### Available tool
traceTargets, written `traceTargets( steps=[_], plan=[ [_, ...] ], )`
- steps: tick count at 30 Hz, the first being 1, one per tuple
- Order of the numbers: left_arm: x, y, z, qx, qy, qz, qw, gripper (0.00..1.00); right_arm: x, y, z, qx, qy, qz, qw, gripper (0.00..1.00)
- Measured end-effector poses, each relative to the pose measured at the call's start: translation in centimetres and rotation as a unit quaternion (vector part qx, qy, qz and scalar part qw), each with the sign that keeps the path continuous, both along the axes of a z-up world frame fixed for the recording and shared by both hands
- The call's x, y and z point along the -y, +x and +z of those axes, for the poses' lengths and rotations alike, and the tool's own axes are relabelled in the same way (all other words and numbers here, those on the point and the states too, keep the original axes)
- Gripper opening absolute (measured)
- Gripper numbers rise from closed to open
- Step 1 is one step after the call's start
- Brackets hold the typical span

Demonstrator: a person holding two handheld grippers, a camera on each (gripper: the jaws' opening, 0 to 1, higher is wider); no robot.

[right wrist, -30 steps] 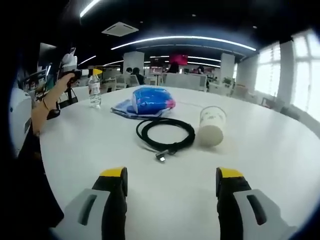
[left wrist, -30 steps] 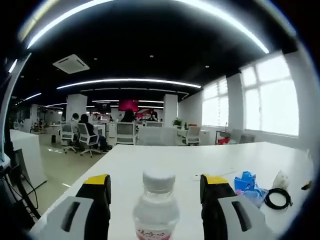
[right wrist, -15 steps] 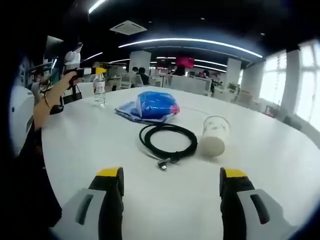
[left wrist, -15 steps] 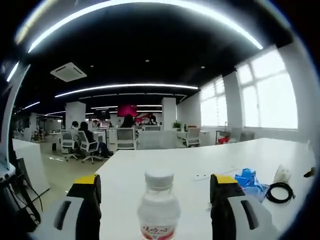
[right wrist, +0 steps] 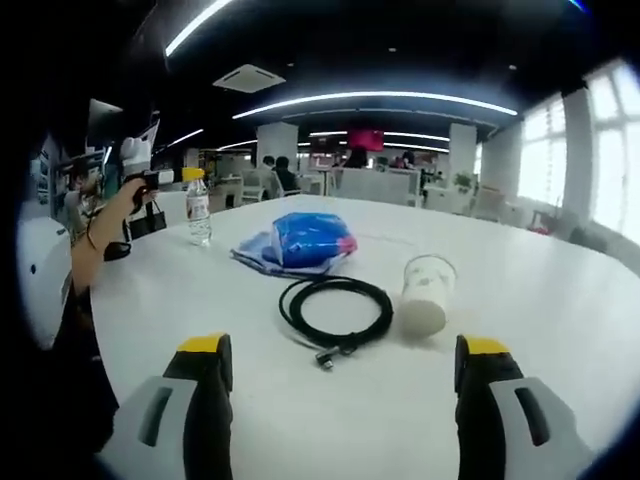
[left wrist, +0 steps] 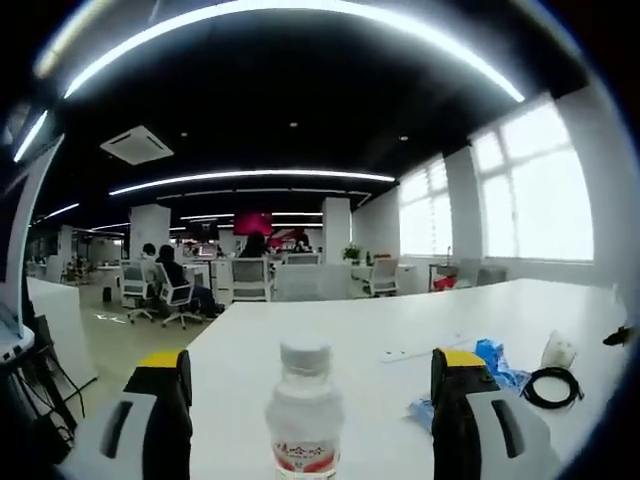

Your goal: Arrange the tabletop items into an orderly group along one side of the table until the central work area is clear of visible clutter.

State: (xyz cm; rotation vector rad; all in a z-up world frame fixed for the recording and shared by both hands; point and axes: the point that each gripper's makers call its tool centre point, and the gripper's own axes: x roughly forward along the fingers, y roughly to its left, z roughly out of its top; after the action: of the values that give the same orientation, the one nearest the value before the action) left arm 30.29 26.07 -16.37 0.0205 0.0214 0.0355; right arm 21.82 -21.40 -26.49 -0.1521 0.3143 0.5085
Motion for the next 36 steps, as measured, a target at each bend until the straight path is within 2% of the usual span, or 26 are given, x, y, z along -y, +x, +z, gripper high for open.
traceTargets(
  steps=[2,6,12,16,29,34,36],
  plan=[
    [0.9,-0.3,0.2,0.008,0.005,-0.019,0.9998,1.0,0.1,0.2,0.0,-0.001,-0.003,-0.003,1.0,0.89],
    [1.8,-1.1,-0.2,0.002,0.005,-0.028,0.9996,1.0,0.4,0.4,-0.1,-0.003,-0.011,-0.01,0.9999,0.89],
    [2.6,-2.0,-0.2,0.01,-0.008,-0.042,0.999,1.0,0.4,0.5,0.3,-0.001,-0.001,-0.009,1.0,0.89],
    [2.5,-2.3,-1.4,-0.01,-0.012,-0.04,0.9991,1.0,0.6,0.7,0.3,-0.001,0.0,-0.016,0.9999,0.88],
    [3.8,-4.8,-3.1,-0.026,-0.031,-0.057,0.9975,1.0,1.5,0.5,0.7,-0.001,0.019,-0.028,0.9994,0.86],
    [4.6,-5.5,-4.2,-0.041,-0.022,-0.078,0.9959,1.0,1.8,0.4,0.8,0.0,0.02,-0.03,0.9993,0.86],
    [4.6,-5.8,-4.4,-0.041,-0.021,-0.074,0.9962,1.0,1.8,0.3,0.7,-0.001,0.018,-0.031,0.9993,0.86]
  ],
)
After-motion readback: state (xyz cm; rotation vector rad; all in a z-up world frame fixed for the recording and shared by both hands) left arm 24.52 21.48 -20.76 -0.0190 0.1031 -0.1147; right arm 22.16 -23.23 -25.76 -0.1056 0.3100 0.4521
